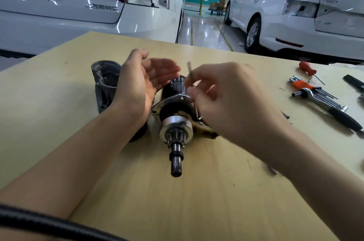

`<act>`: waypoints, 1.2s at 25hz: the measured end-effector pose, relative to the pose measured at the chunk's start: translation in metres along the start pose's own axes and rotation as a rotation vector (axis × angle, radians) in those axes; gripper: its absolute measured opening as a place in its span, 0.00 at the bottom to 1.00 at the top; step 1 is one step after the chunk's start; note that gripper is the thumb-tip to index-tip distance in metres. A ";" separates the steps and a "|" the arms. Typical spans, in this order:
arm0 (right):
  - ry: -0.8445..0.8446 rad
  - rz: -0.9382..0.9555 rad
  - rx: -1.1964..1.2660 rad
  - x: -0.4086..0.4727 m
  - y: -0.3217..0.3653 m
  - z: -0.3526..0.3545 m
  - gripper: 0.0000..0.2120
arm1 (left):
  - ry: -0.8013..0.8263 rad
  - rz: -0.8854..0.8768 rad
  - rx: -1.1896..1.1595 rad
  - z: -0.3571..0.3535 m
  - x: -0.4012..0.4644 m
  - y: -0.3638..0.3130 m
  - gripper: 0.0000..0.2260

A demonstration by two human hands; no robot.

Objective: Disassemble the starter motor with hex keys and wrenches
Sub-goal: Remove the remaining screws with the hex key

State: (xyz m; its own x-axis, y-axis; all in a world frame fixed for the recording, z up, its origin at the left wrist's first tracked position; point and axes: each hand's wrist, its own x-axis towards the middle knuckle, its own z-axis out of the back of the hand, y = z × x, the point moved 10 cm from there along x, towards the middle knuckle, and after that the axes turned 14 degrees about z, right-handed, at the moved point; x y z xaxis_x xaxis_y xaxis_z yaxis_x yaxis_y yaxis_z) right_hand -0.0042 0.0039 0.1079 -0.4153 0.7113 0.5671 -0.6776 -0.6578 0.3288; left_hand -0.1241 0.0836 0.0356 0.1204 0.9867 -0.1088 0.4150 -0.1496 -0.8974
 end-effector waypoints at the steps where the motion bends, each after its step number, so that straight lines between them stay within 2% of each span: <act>1: -0.115 -0.104 0.255 -0.010 -0.018 0.009 0.06 | 0.000 0.001 0.015 -0.001 0.000 0.001 0.23; 2: -0.218 -0.210 0.513 -0.022 -0.037 0.013 0.06 | -0.002 -0.004 0.030 -0.001 0.000 0.001 0.23; 4: -0.356 -0.427 0.833 -0.050 -0.069 0.008 0.05 | -0.004 -0.031 0.080 -0.002 -0.002 -0.002 0.21; 6: -0.460 -0.610 1.040 -0.077 -0.088 -0.008 0.05 | 0.012 -0.088 0.228 -0.010 -0.005 -0.006 0.15; 8: -0.540 -0.693 1.140 -0.091 -0.096 -0.021 0.05 | 0.030 -0.130 0.438 -0.019 -0.011 -0.005 0.09; 12: -0.588 -0.753 1.176 -0.102 -0.100 -0.031 0.02 | 0.044 -0.163 0.618 -0.027 -0.017 -0.001 0.08; 18: -0.600 -0.776 1.217 -0.106 -0.100 -0.033 0.07 | 0.032 -0.148 0.604 -0.027 -0.016 -0.001 0.10; 30: -0.607 -0.804 1.202 -0.110 -0.103 -0.035 0.04 | 0.012 -0.141 0.623 -0.028 -0.017 -0.001 0.10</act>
State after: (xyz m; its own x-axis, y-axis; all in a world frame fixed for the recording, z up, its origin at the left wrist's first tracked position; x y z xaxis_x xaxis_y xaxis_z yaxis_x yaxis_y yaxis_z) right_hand 0.0901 0.0025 -0.0149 0.3009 0.9515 0.0639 0.3928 -0.1847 0.9009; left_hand -0.1013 0.0650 0.0503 0.1148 0.9929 0.0305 -0.1746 0.0504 -0.9834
